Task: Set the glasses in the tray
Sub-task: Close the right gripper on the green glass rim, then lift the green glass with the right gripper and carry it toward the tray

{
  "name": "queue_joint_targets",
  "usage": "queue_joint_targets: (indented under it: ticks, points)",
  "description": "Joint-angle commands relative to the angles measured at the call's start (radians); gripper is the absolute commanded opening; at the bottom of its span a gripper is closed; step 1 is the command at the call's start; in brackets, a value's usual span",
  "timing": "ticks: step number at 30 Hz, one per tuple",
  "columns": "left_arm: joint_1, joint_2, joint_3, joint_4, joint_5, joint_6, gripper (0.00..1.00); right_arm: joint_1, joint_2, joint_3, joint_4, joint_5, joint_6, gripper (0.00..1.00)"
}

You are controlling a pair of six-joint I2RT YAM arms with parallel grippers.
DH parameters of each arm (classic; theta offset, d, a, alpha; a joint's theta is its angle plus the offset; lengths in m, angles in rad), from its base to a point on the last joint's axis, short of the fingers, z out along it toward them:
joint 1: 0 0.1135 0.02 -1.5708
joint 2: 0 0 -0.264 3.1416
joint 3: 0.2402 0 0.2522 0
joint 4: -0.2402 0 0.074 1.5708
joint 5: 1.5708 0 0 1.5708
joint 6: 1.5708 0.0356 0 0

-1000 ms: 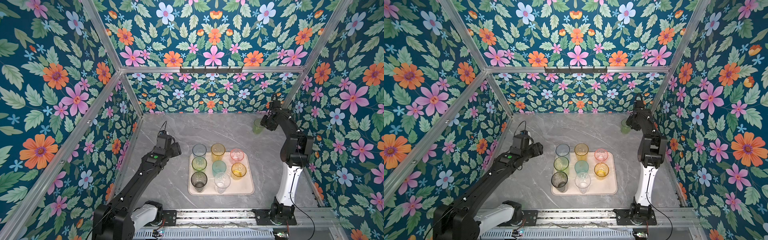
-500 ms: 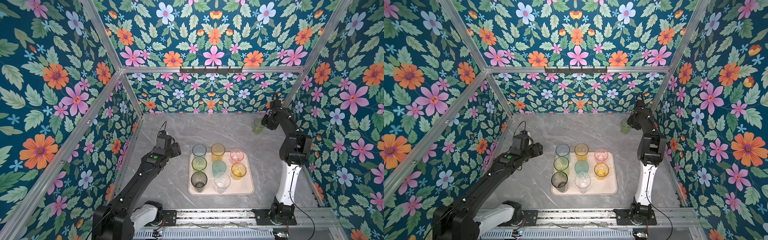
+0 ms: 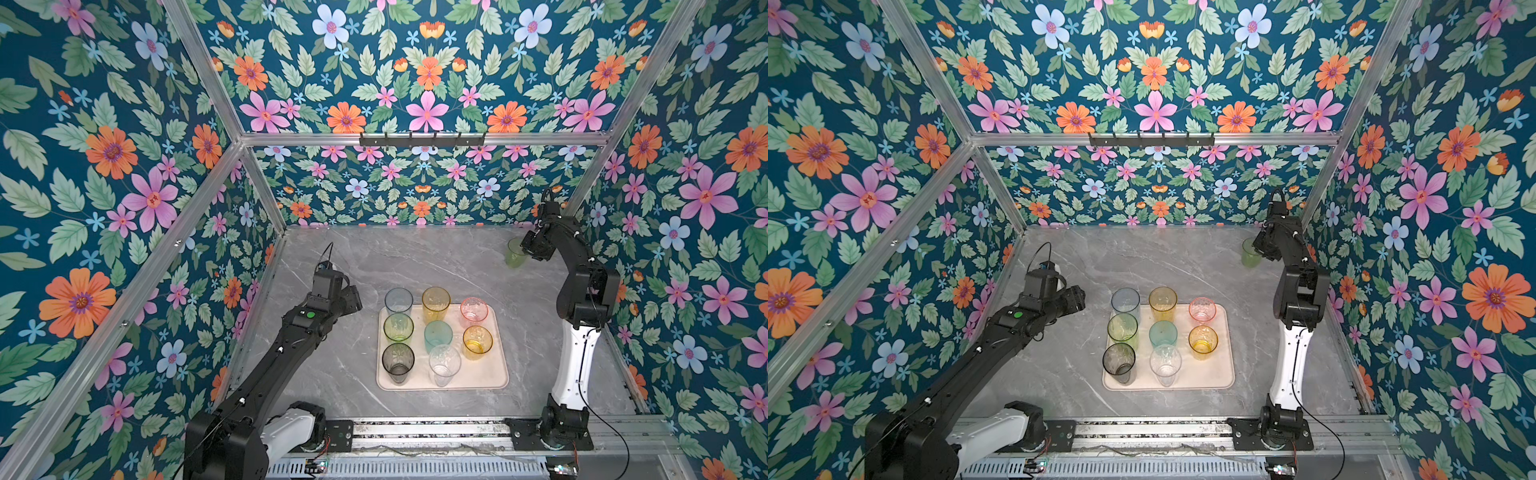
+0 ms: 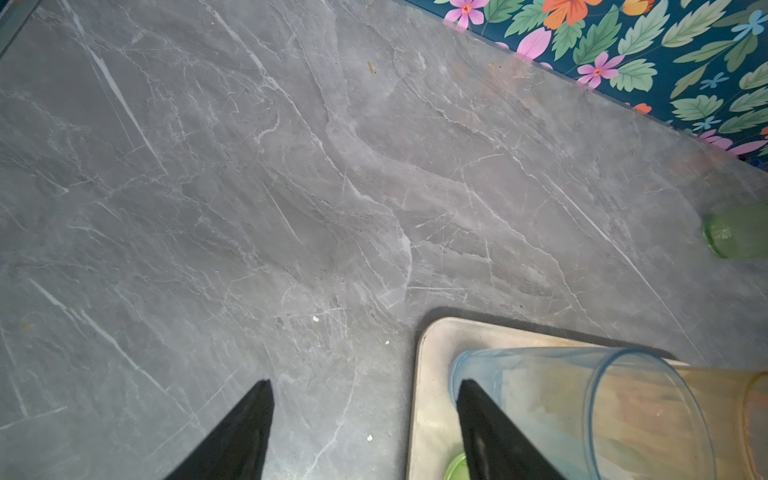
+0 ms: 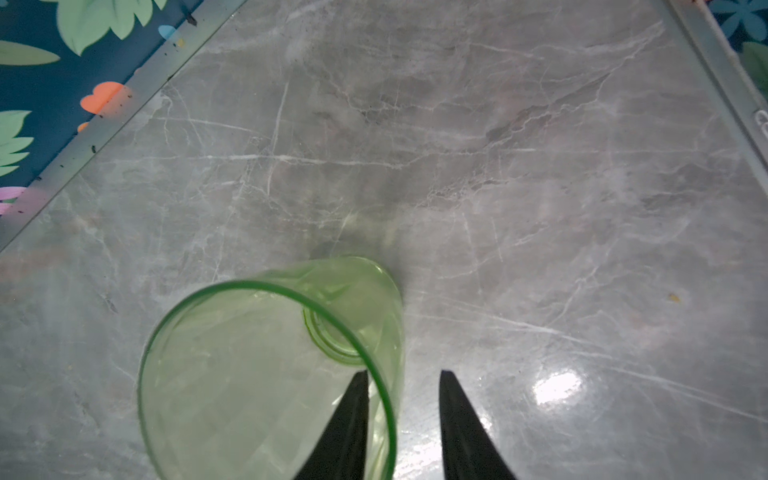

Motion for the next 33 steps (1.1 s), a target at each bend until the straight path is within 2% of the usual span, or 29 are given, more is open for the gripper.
queue_joint_targets:
  ticks: [1,17,25,33]
  points:
    - [0.000,-0.008,-0.002,-0.006,-0.013,0.002,0.73,0.000,0.008,0.006,-0.011,-0.002,-0.013,0.29]
    - [0.000,-0.008,-0.014,-0.005,-0.014,0.003,0.73,0.000,-0.001,0.006,-0.020,-0.001,-0.028,0.04]
    - [0.000,-0.009,-0.011,-0.005,-0.016,0.005,0.73,-0.001,-0.045,0.027,-0.062,-0.035,-0.055,0.01]
    - [0.000,-0.010,-0.004,-0.002,-0.010,0.007,0.73,0.000,-0.165,-0.056,-0.036,-0.057,-0.063,0.00]
